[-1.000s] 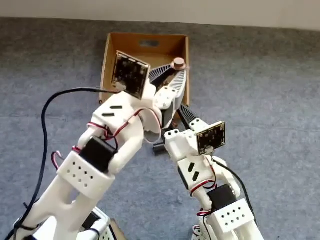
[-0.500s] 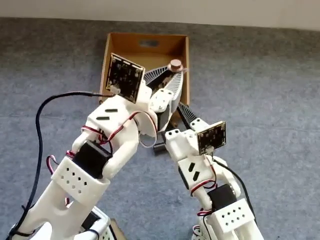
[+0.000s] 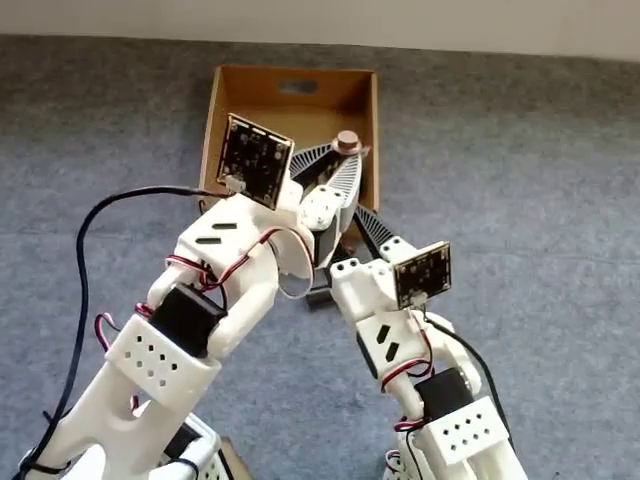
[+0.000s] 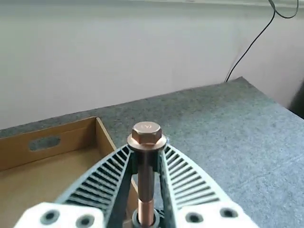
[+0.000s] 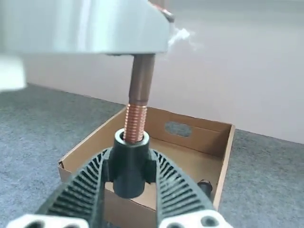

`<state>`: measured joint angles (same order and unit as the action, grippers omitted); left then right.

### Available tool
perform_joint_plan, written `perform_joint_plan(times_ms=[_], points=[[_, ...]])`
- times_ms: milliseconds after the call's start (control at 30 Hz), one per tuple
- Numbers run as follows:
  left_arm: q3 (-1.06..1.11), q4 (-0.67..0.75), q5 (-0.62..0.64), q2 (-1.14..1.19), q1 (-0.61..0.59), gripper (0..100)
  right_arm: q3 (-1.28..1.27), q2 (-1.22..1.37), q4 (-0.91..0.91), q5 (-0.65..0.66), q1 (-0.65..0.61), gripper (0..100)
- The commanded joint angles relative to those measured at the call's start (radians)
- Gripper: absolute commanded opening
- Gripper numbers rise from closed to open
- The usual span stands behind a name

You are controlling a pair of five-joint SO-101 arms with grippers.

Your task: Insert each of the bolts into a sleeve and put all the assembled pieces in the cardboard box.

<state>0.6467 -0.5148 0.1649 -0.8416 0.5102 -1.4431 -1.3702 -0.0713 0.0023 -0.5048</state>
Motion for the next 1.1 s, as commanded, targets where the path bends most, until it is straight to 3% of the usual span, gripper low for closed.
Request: perform_joint_plan(times_ms=[0,300,900,1067], points=[[-0.007,-0.003,-0.002,-0.019,0.005,1,0.005,-0.018,0.018,-0.009,0.007,0.6],[0.004,-0.123,-0.002,-0.019,0.007,1,0.005,-0.018,0.018,-0.009,0.008,0.6],[0.047,-0.135,-0.002,-0.022,0.004,1,0.005,-0.018,0.018,-0.009,0.010,0.6],[0.048,-0.215,-0.003,-0.090,0.004,1,0.005,-0.018,0.018,-0.009,0.010,0.6]])
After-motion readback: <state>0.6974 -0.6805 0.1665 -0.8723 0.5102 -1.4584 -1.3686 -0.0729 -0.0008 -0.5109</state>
